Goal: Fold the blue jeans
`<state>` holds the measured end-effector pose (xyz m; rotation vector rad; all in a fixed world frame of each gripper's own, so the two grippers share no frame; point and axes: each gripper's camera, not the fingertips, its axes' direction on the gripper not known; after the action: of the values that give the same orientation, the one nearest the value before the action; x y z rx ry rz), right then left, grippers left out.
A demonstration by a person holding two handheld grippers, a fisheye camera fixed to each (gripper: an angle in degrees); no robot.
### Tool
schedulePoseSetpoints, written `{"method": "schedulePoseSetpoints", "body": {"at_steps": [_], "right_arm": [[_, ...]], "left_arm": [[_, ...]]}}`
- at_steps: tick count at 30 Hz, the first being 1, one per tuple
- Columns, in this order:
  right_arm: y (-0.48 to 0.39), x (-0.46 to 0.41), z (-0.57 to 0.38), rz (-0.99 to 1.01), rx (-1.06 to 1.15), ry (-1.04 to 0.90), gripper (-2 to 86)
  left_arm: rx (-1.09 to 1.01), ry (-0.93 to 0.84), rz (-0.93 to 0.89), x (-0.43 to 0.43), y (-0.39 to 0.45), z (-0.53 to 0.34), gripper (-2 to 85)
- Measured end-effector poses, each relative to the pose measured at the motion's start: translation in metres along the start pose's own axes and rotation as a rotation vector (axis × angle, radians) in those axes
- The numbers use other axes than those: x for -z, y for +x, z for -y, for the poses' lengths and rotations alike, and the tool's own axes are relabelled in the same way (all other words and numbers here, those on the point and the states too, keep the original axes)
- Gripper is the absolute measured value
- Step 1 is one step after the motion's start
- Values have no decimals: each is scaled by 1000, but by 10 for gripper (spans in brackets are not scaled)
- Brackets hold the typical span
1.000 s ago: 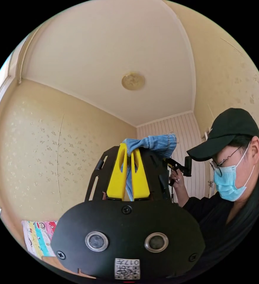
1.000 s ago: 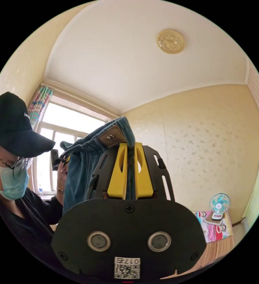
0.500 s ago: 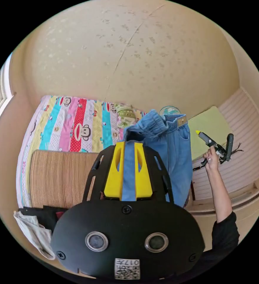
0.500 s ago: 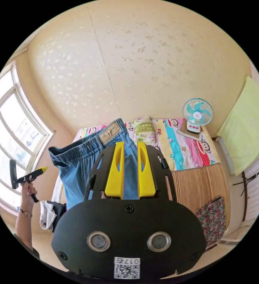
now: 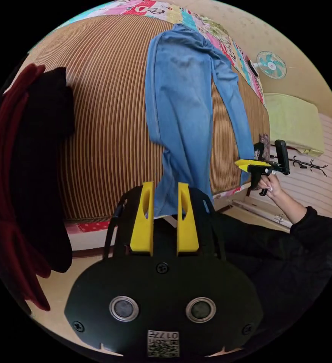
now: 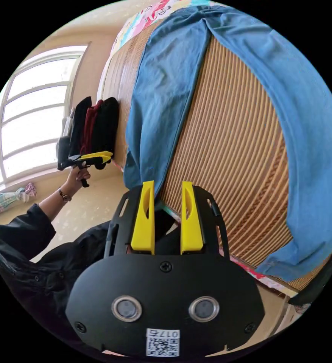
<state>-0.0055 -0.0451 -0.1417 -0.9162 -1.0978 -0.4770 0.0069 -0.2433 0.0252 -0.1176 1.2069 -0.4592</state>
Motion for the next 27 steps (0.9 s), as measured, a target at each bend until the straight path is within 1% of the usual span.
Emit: {"method": "schedulePoseSetpoints", "body": {"at_steps": [1, 5, 6, 7, 8, 10, 12, 15, 16, 17, 18, 19, 20, 21, 22, 24, 25, 26, 27], "right_arm": [[0, -9, -4, 10, -5, -21, 110], [13, -46, -11, 90, -55, -97, 98], [17, -50, -11, 76, -68, -132, 80], [20, -50, -12, 66, -81, -149, 71], [24, -44, -15, 72, -107, -159, 56], [25, -23, -26, 141, -89, -138, 44], [23, 5, -45, 249, -15, -145, 38], [32, 24, -70, 360, 55, -212, 37], [35, 25, -75, 346, 57, -233, 38], [46, 24, -81, 273, 31, -284, 41], [60, 22, -87, 178, -25, -341, 45], [66, 23, -90, 142, -49, -367, 48], [75, 33, -97, 110, -60, -380, 58], [80, 50, -107, 105, -55, -354, 71], [83, 61, -112, 98, -53, -333, 74], [101, 117, -144, -4, -104, -217, 83], [108, 133, -154, -37, -134, -180, 84], [124, 167, -175, -81, -201, -95, 85], [142, 202, -199, -100, -272, 5, 84]], "left_arm": [[-23, -44, 13, -9, -3, -1, 107], [-23, -104, 13, -28, -19, 15, 96], [-14, -107, 19, -29, -24, 23, 65], [-3, -112, 42, -27, -30, 30, 13], [-4, -117, 37, -25, -34, 32, 10], [-13, -163, -26, -15, -48, 33, -1], [-31, -190, -51, -6, -57, 21, -5], [18, -180, -94, 8, -73, -14, -7], [65, -172, -115, 9, -82, -27, -7], [94, -162, -125, 10, -87, -33, -7], [174, -130, -152, 10, -99, -44, -5], [301, -96, -166, 10, -115, -53, -3], [373, -79, -163, 10, -123, -57, -2], [512, -63, -127, 13, -137, -65, 2], [600, -30, -107, 17, -146, -71, 14], [645, 40, -119, 26, -150, -73, 38], [627, 70, -107, 33, -146, -66, 47], [603, 83, -93, 36, -141, -60, 48], [536, 104, -59, 42, -128, -45, 50]]}}
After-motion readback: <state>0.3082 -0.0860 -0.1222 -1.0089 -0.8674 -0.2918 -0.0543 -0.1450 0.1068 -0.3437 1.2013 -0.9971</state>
